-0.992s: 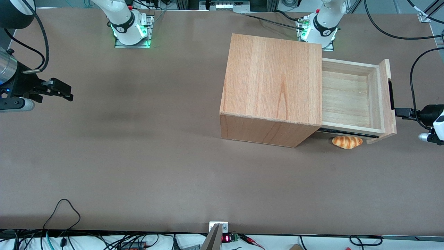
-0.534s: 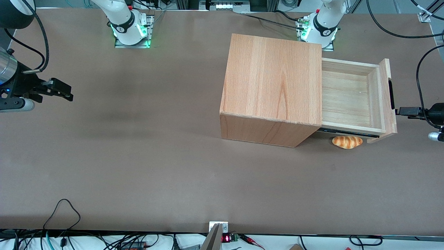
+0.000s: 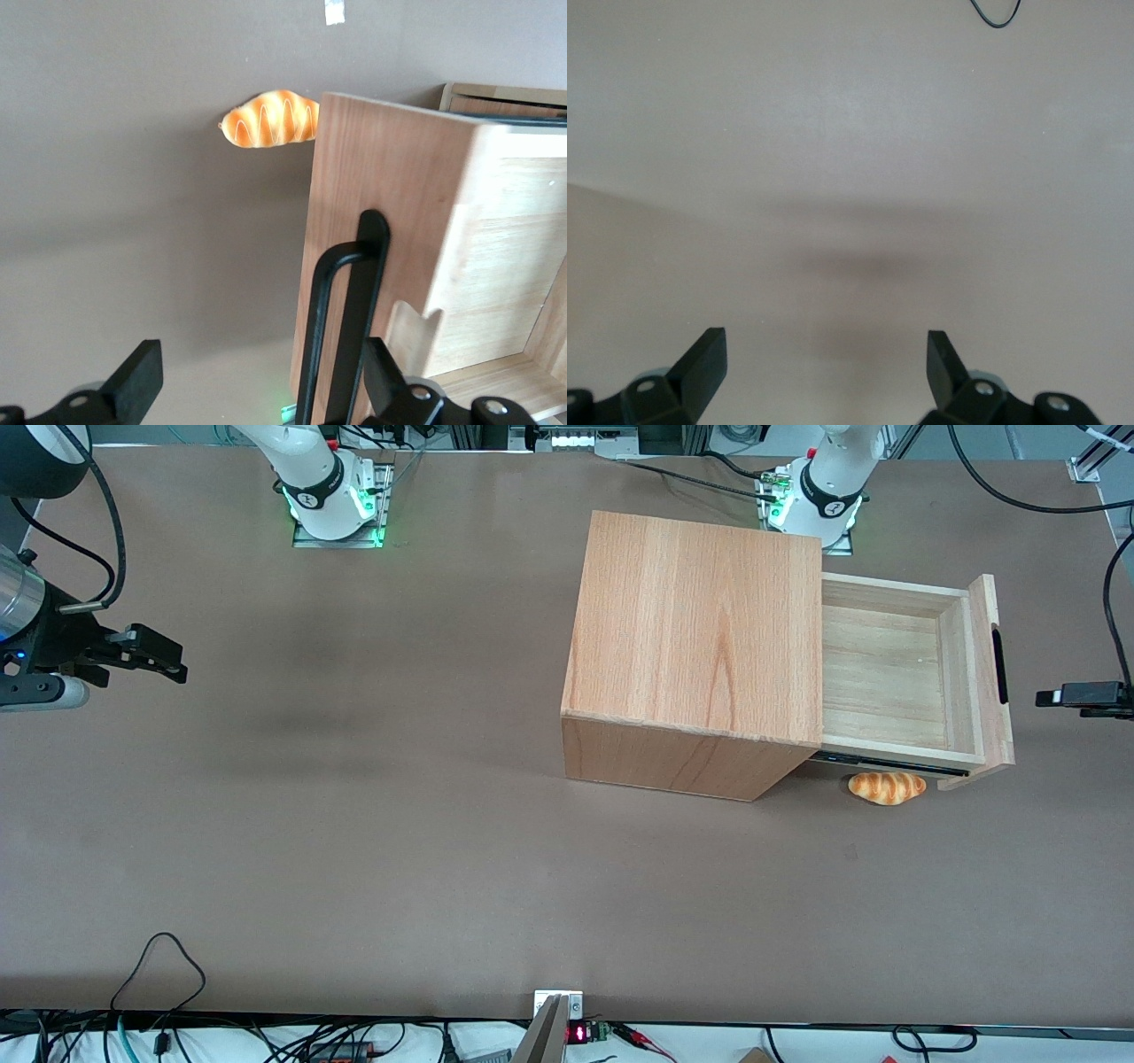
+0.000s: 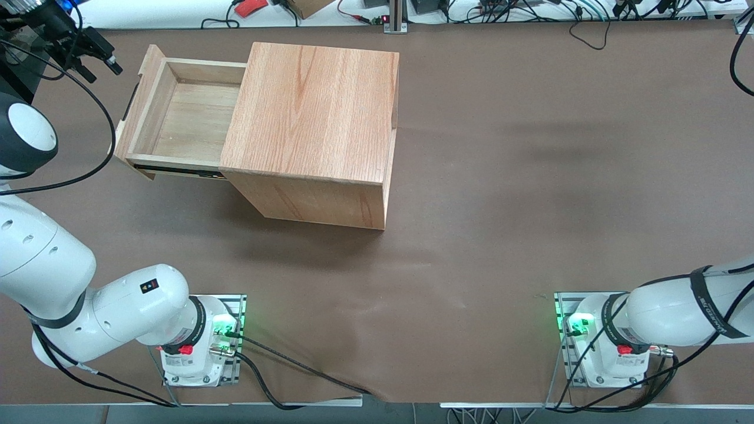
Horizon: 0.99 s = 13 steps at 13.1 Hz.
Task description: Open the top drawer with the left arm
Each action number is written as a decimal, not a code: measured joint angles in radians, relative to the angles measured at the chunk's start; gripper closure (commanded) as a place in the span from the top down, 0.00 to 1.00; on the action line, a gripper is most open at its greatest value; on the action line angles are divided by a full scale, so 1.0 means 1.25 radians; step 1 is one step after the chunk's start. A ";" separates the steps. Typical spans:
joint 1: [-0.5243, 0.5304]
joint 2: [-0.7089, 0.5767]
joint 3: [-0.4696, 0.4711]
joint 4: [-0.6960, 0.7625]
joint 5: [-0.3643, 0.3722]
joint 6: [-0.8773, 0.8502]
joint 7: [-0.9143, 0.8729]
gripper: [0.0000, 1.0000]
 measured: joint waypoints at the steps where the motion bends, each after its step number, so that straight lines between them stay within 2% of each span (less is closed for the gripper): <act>1: -0.002 -0.011 -0.002 0.008 0.002 -0.009 0.000 1.00; 5: -0.030 -0.074 -0.007 0.015 0.002 -0.047 -0.012 1.00; 13: -0.201 -0.144 -0.011 0.068 0.015 -0.186 -0.270 1.00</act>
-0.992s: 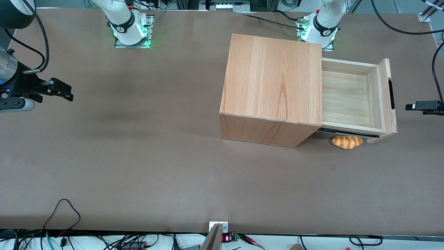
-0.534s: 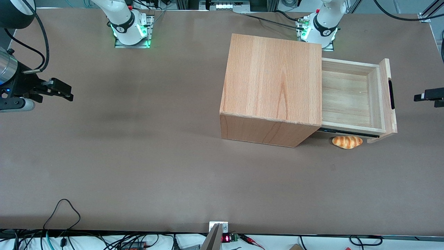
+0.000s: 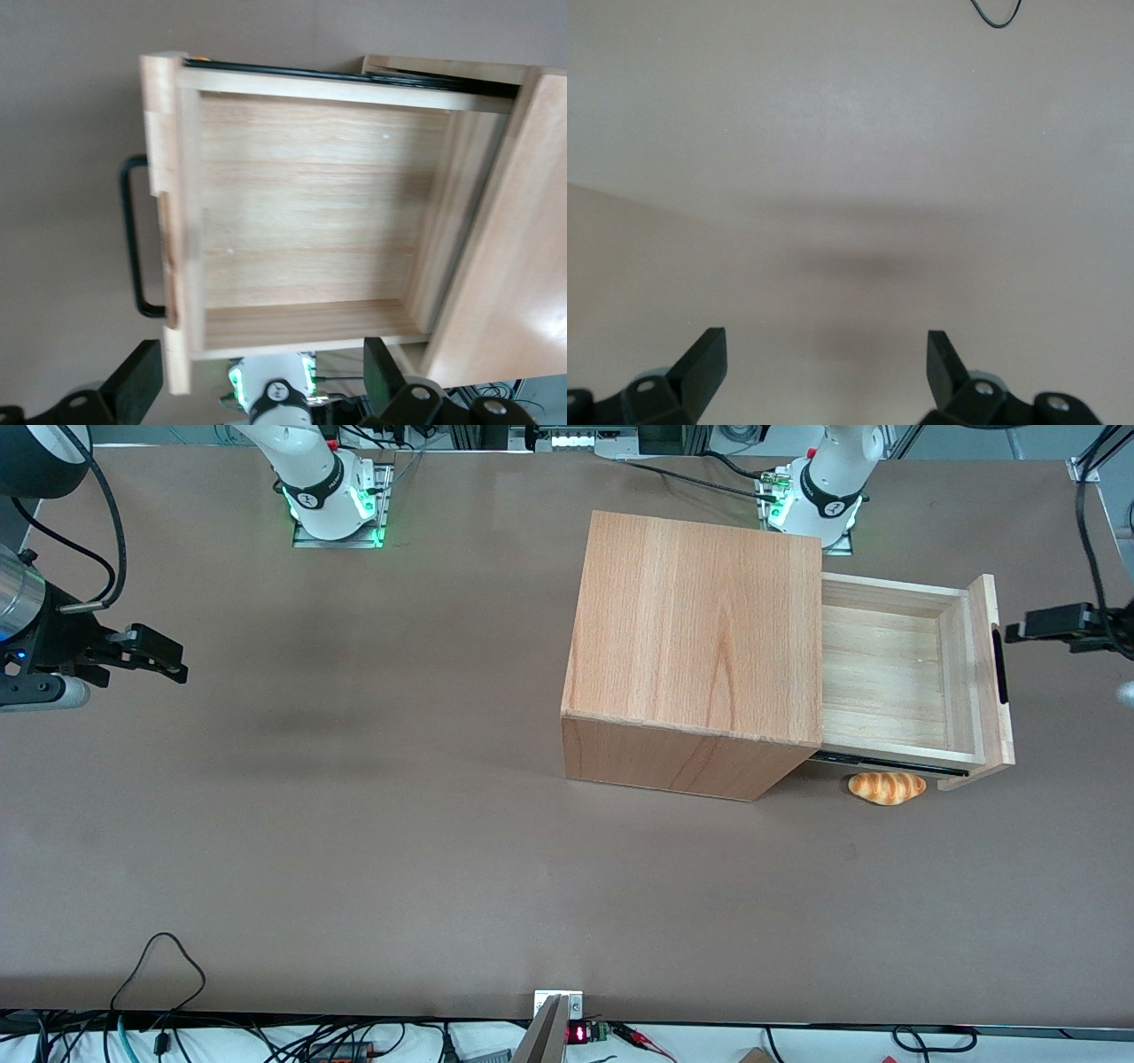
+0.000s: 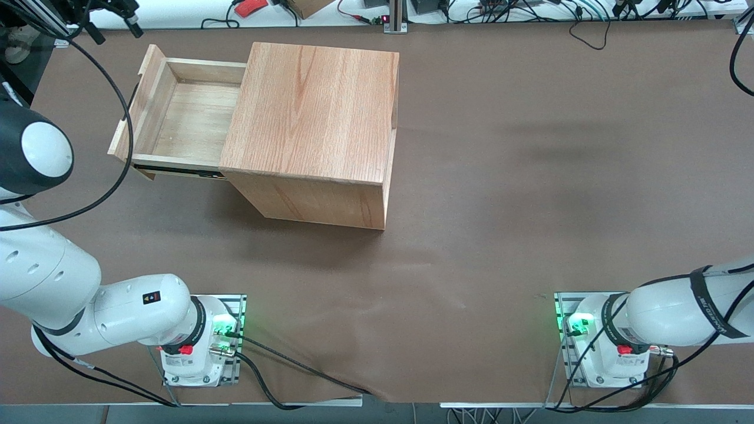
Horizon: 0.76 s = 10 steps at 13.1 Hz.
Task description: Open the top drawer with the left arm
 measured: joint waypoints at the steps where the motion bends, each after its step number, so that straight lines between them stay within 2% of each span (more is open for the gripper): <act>1: -0.019 0.000 0.000 0.004 0.000 -0.004 -0.023 1.00; 4: -0.052 -0.004 -0.015 0.009 0.000 -0.006 -0.081 1.00; 10: -0.055 -0.011 -0.037 0.009 0.002 -0.009 -0.111 1.00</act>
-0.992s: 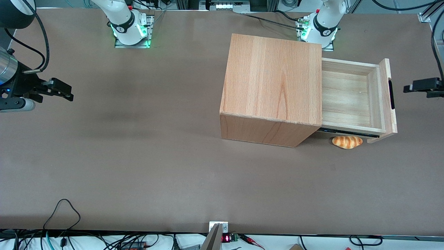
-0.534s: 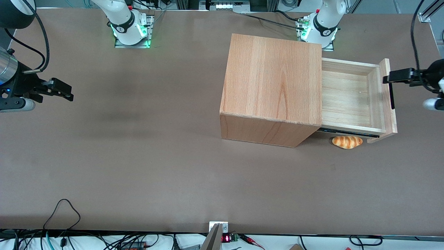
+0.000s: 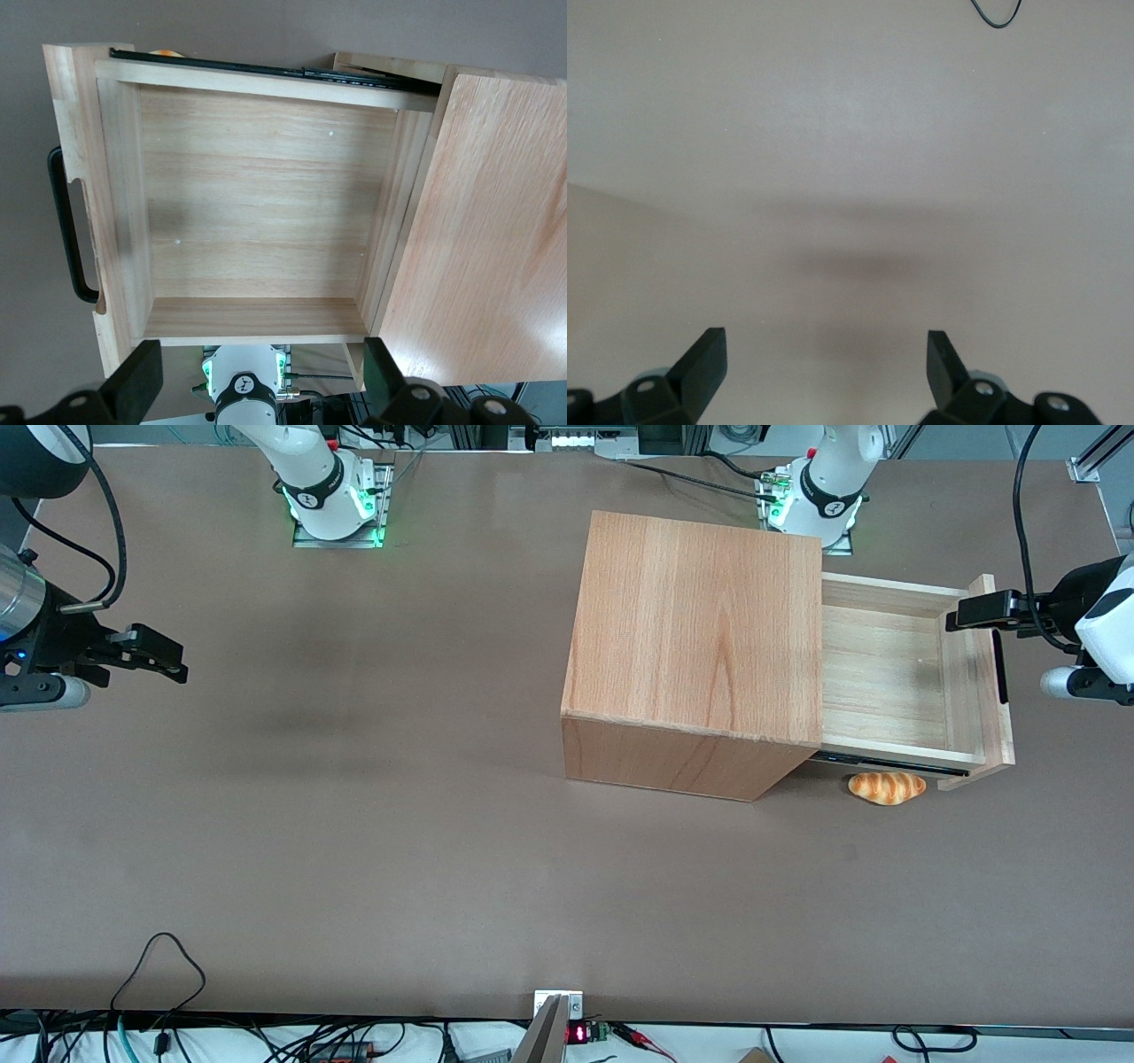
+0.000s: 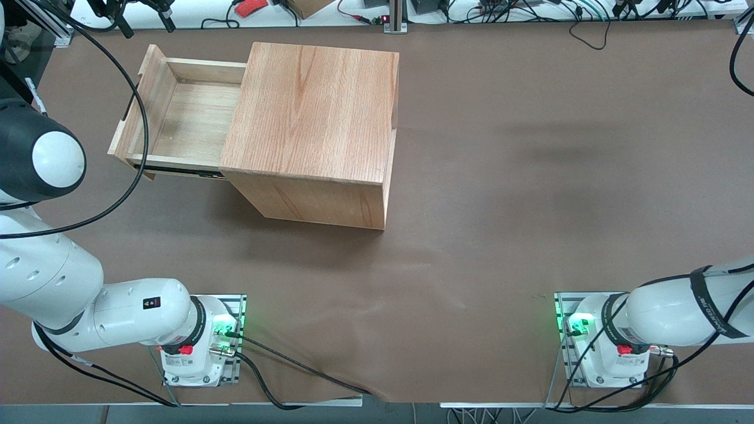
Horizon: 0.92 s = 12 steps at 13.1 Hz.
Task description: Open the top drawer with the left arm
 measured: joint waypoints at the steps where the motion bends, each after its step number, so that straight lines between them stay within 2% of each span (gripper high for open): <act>1: 0.000 -0.001 0.001 0.000 0.000 0.000 0.000 1.00; 3: -0.015 -0.014 0.007 -0.005 0.005 0.011 0.000 1.00; 6: -0.089 -0.063 0.057 -0.059 0.034 0.076 -0.009 1.00; 12: -0.084 -0.158 0.084 -0.211 0.036 0.217 -0.037 1.00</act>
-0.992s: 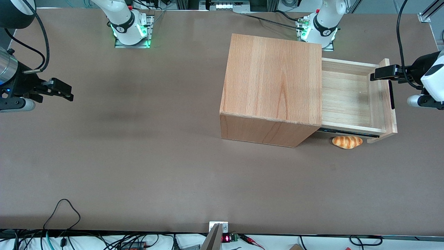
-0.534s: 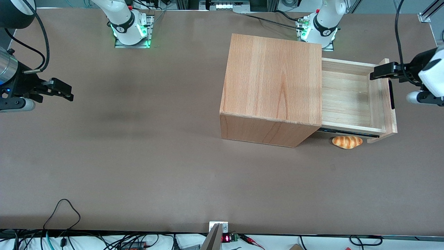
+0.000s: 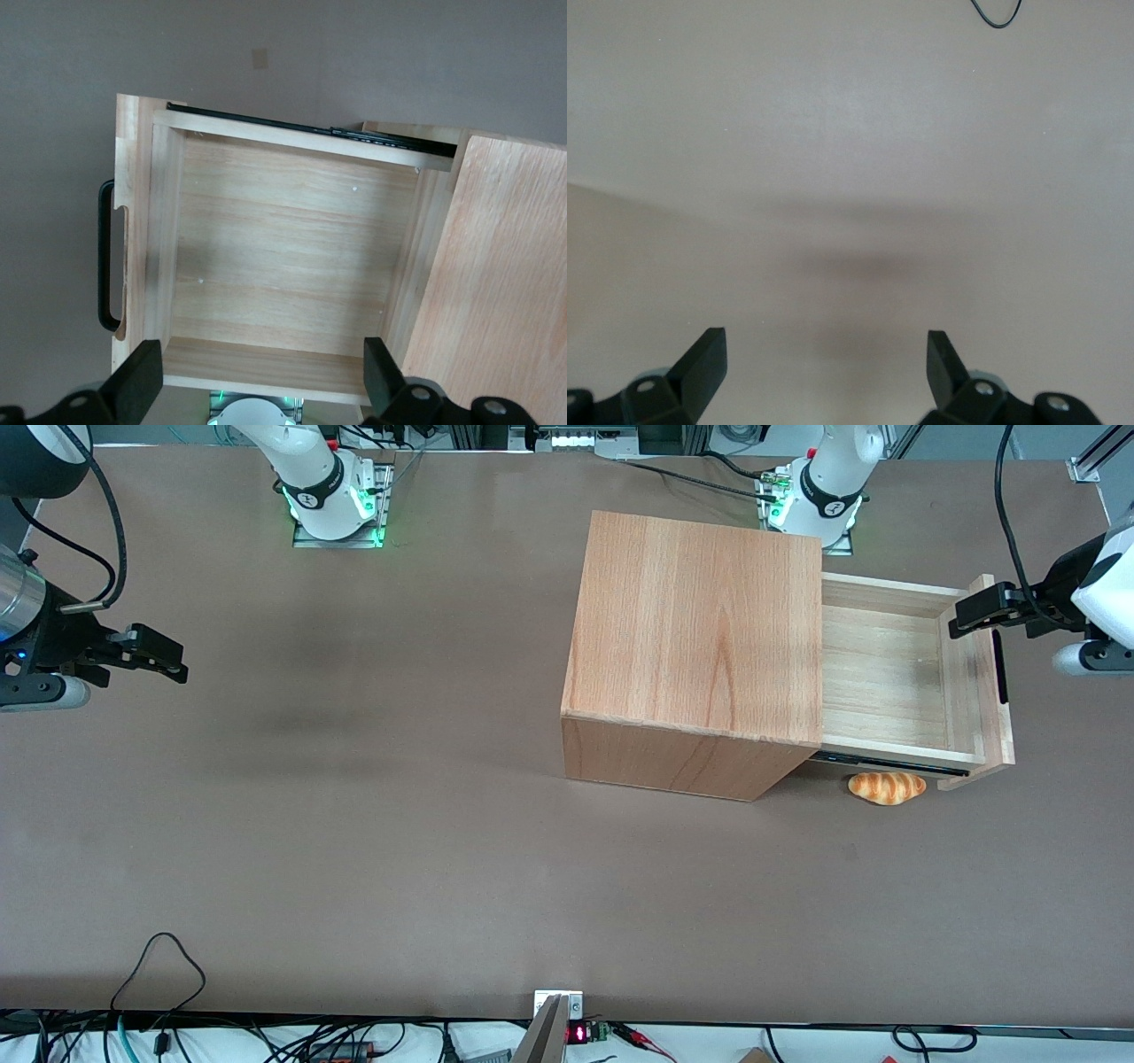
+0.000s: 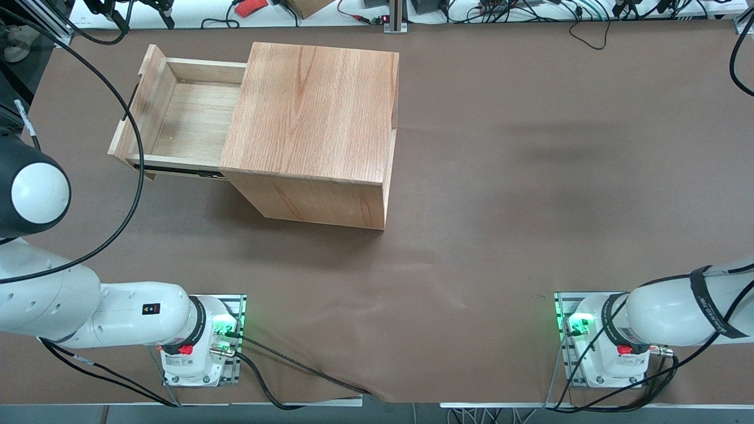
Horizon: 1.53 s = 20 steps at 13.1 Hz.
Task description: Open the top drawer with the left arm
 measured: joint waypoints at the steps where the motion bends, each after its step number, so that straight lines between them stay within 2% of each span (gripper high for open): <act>1: 0.000 -0.013 0.000 -0.024 0.000 0.021 0.000 1.00; 6: 0.000 -0.041 0.012 -0.084 0.000 0.057 -0.001 1.00; 20: 0.000 -0.042 0.023 -0.090 0.011 0.064 0.000 1.00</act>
